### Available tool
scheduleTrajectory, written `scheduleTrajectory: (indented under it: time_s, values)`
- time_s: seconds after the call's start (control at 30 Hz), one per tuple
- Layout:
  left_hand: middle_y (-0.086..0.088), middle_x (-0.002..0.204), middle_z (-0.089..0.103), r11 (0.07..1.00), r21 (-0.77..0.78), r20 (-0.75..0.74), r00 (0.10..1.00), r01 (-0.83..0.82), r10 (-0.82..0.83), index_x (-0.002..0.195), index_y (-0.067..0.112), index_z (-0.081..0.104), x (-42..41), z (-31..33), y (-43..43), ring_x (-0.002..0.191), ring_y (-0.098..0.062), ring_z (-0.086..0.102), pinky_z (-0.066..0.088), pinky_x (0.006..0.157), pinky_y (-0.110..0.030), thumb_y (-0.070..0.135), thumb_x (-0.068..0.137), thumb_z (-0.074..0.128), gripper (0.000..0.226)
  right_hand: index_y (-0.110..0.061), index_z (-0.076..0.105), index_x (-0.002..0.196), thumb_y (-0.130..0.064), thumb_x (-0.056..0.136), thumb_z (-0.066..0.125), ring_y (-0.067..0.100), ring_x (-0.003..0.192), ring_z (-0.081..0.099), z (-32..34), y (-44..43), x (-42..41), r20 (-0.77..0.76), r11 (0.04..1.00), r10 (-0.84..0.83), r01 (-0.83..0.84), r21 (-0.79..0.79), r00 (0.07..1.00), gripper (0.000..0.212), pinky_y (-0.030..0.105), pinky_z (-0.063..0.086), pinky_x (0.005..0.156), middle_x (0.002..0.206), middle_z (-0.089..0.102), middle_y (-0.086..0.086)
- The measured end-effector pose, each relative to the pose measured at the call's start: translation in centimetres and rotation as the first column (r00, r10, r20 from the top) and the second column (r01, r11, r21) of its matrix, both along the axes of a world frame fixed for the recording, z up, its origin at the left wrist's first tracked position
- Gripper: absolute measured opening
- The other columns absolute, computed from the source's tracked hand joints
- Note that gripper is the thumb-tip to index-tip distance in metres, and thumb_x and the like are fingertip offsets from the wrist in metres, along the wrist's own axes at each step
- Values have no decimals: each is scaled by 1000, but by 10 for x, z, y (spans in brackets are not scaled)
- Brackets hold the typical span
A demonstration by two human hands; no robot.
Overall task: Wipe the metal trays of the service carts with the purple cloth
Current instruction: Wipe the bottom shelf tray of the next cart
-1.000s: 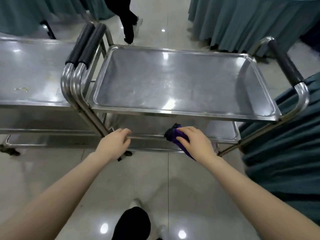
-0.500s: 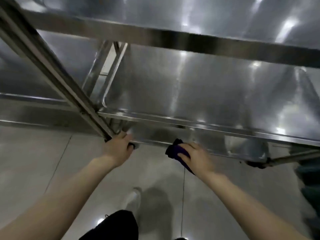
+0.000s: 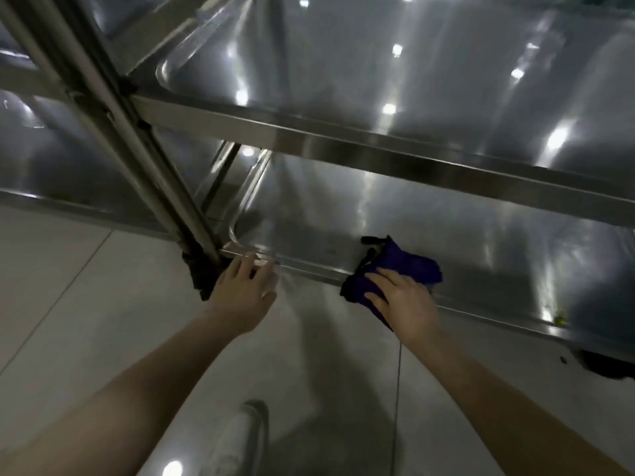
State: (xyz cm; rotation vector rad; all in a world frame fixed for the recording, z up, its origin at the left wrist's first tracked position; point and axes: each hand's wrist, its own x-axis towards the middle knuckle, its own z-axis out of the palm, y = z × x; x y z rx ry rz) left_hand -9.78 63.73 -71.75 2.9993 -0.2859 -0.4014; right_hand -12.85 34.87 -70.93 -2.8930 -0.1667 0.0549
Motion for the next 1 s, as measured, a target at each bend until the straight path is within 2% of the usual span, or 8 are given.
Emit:
scheduleTrajectory:
  time_s: [0.17,0.37,0.5,0.6,0.67,0.73,0.87,1.0]
  values:
    - [-3,157,25,990,-121,169,981,-71,91,149,32,29,-2,-12,-2,147,-23,13,15,120,-40,46,97,43,56,-10,67,121,-21,84,74,40,115,60,-29,14,4,83,995,-62,55,82,995,39,58,50,89,128,62,16]
    - [-6,136,51,985,-170,299,953,13,39,132,24,56,14,-26,13,129,-31,40,29,112,-45,40,94,48,41,-30,43,144,-44,99,43,16,144,27,-38,12,53,-28,999,-40,41,29,999,47,47,24,115,154,35,-5]
    - [-7,123,60,969,-238,450,891,61,54,121,19,64,16,-41,18,116,-33,50,37,104,-51,39,91,48,39,-32,35,148,-46,101,35,17,147,16,-33,10,112,-75,984,-158,163,68,985,49,51,13,117,159,24,-5]
    - [-5,115,63,959,-266,544,837,102,62,115,15,67,22,-49,22,106,-31,54,40,100,-48,35,93,50,34,-29,33,149,-48,102,31,20,147,16,-29,20,139,-58,962,-269,271,38,961,51,54,13,116,160,23,-2]
    - [-3,113,64,957,-268,557,828,108,63,115,14,66,26,-51,25,104,-30,54,37,104,-47,34,94,50,33,-31,34,149,-46,102,32,20,147,19,-29,33,126,-38,975,-216,218,45,976,49,53,15,117,159,25,-3]
    - [-2,111,64,954,-282,552,831,105,72,115,14,66,26,-52,27,101,-30,54,35,106,-47,33,94,51,32,-36,37,147,-45,101,36,15,146,21,-32,47,90,-33,996,-67,69,60,997,46,50,16,117,157,28,-8]
    - [-3,108,64,938,-323,530,845,123,72,109,14,68,30,-50,25,93,-30,57,41,93,-43,35,97,43,35,-41,34,146,-51,98,36,10,145,22,-36,59,49,-44,988,150,-151,-37,988,49,45,21,117,156,28,-14]
    - [0,107,64,933,-336,477,877,126,54,109,16,68,34,-51,27,94,-28,57,40,90,-42,38,98,37,39,-39,35,146,-47,100,38,13,147,20,-38,52,119,-43,996,86,-86,-1,995,47,50,19,116,157,26,-11]
